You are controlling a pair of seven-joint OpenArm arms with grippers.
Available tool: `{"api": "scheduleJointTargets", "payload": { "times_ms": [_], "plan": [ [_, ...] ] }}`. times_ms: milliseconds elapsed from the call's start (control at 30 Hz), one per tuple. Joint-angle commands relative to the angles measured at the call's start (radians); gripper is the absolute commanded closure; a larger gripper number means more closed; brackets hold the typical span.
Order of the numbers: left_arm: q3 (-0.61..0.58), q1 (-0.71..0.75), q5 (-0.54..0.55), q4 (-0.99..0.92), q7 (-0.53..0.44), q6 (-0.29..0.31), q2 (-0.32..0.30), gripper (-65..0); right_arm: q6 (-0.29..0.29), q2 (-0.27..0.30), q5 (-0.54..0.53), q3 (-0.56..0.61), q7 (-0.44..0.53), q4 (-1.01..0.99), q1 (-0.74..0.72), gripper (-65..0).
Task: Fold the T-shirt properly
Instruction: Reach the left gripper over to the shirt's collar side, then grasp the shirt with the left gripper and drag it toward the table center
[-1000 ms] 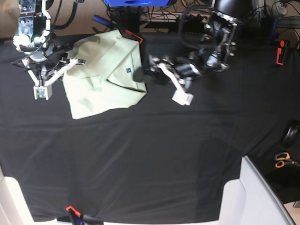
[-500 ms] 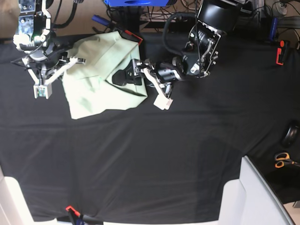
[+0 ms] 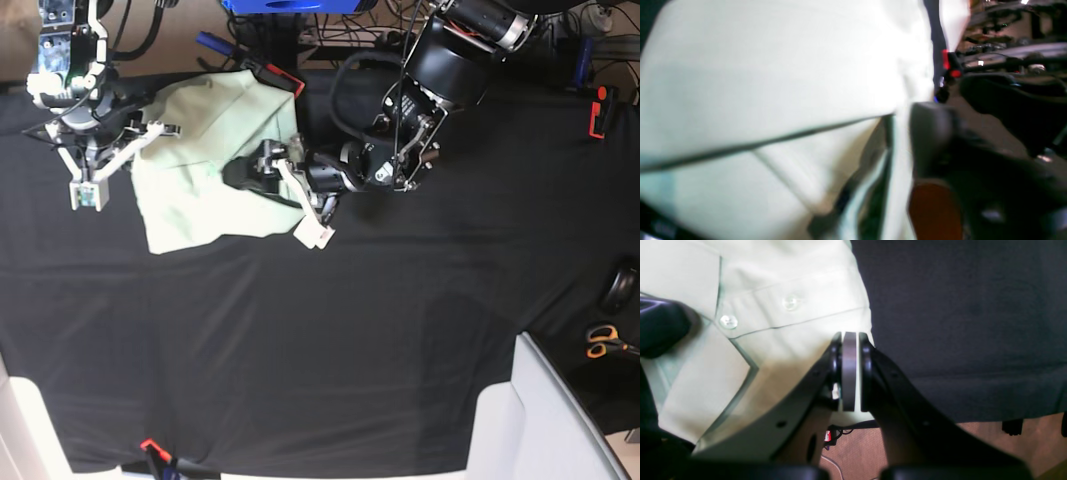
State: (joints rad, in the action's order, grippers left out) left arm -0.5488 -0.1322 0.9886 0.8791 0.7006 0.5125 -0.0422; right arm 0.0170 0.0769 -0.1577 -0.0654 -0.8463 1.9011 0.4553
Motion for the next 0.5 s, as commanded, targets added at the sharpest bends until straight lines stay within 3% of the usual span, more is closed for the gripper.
{"api": "scheduleJointTargets", "payload": {
  "times_ms": [0,100,167,467],
  "plan": [
    [-0.006,0.004,-0.037,-0.004,0.050,-0.021,0.000,-29.9,0.001,0.002,0.000,-0.003,0.017,0.015,0.001,-2.2],
    [0.000,0.004,-0.037,-0.005,0.049,-0.021,0.000,-9.6,0.001,0.002,0.000,-0.003,0.017,0.015,0.000,-2.2],
    [0.002,0.004,-0.037,-0.007,0.047,-0.021,0.000,-1.7,0.001,0.002,0.000,-0.003,0.017,0.015,0.000,-2.2],
    [0.005,-0.034,-0.032,0.005,0.050,-0.021,-0.006,0.0,0.001,0.002,0.000,-0.003,0.017,0.015,0.001,-2.2]
  ]
}}
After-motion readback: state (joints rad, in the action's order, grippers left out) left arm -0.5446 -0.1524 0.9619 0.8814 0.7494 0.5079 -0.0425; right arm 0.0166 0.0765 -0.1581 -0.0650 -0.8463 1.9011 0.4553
